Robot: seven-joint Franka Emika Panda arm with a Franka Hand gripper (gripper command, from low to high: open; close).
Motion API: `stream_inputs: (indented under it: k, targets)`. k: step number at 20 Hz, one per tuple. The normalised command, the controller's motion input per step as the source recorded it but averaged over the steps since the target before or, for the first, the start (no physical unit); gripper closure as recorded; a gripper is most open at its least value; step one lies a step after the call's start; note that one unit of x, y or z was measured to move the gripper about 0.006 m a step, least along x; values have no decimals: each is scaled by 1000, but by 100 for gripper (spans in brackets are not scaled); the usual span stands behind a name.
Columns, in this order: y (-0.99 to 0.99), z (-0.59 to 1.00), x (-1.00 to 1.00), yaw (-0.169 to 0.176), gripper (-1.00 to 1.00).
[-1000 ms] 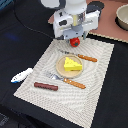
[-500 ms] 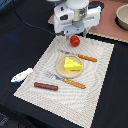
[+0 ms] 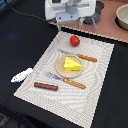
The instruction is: Interact with the objects in diverse but meaningful ways.
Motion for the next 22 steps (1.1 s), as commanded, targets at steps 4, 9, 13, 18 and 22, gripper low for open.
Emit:
stream_inputs:
  k: [4, 9, 13, 18, 22]
  targets:
    - [-776, 9, -437, 0, -100]
    - [-824, -5, -411, 0, -100]
    - [-839, -39, -398, 0, -100]
    - [-836, -105, -414, 0, -100]
    - [-826, -136, -431, 0, -100]
